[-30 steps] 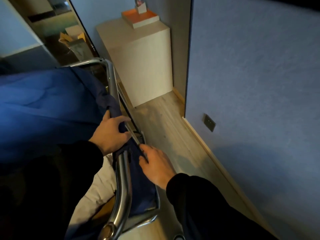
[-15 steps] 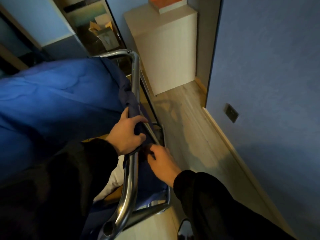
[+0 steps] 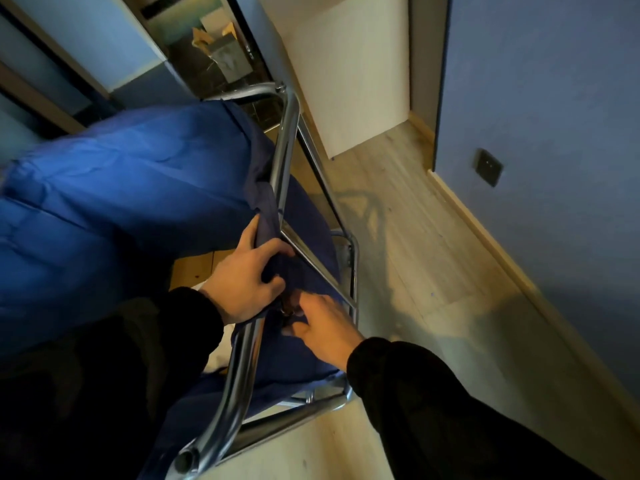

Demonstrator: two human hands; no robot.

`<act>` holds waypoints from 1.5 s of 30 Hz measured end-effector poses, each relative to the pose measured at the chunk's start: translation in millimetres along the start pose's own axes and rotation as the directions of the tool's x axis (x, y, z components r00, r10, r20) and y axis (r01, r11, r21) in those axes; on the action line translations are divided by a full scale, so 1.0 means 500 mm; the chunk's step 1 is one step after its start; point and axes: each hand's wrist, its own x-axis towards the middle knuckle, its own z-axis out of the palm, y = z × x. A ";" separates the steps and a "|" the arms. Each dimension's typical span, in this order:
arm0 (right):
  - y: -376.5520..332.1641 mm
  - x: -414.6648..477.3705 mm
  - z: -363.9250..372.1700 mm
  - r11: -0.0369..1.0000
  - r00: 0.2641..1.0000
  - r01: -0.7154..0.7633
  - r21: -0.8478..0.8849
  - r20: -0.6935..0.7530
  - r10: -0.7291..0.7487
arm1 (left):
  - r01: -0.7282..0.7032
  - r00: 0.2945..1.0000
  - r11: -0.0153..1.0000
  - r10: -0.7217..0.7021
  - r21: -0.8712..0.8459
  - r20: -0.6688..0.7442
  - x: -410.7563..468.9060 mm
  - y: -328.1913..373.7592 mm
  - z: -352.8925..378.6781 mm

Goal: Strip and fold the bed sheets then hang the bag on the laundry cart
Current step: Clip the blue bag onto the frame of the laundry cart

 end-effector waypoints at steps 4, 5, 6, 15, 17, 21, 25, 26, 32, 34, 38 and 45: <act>-0.023 -0.048 0.057 0.999 0.996 -0.041 0.035 -0.079 0.043 | -0.041 0.999 0.995 0.041 0.091 0.002 -0.064 -0.019 0.012; -0.029 -0.059 0.071 0.998 0.994 -0.048 0.034 -0.093 0.051 | -0.051 0.999 0.990 0.051 0.130 0.003 -0.083 -0.021 0.013; -0.038 -0.071 0.082 0.998 0.993 -0.059 0.028 -0.097 0.062 | -0.076 0.997 0.981 0.078 0.177 -0.006 -0.103 -0.022 0.013; -0.053 -0.136 0.185 0.988 0.978 -0.038 0.148 -0.196 0.067 | -0.411 0.889 0.550 0.417 0.727 0.188 -0.222 -0.043 0.031; -0.050 -0.141 0.199 0.987 0.974 -0.025 0.156 -0.220 0.059 | -0.409 0.903 0.507 0.346 0.758 0.256 -0.235 -0.027 0.040; -0.052 -0.148 0.211 0.979 0.961 -0.012 0.204 -0.267 0.068 | -0.378 0.924 0.493 0.156 0.783 0.348 -0.239 -0.001 0.044; -0.050 -0.148 0.212 0.972 0.947 -0.012 0.236 -0.310 0.087 | -0.355 0.928 0.484 0.077 0.800 0.365 -0.238 0.006 0.055; -0.050 -0.150 0.213 0.966 0.946 -0.008 0.257 -0.312 0.091 | -0.343 0.932 0.482 0.065 0.806 0.357 -0.238 0.008 0.059; -0.043 -0.157 0.220 0.922 0.938 0.039 0.385 -0.331 0.099 | -0.292 0.945 0.538 0.037 0.791 0.324 -0.231 0.010 0.071; -0.043 -0.160 0.216 0.923 0.937 0.070 0.379 -0.343 0.070 | -0.260 0.952 0.569 0.018 0.780 0.304 -0.230 0.013 0.076; -0.043 -0.165 0.214 0.955 0.911 0.148 0.255 -0.411 -0.031 | -0.215 0.959 0.642 -0.004 0.736 0.283 -0.227 0.019 0.079; -0.034 -0.169 0.224 0.966 0.887 0.176 0.191 -0.455 -0.071 | -0.215 0.972 0.684 0.076 0.697 0.224 -0.227 0.003 0.080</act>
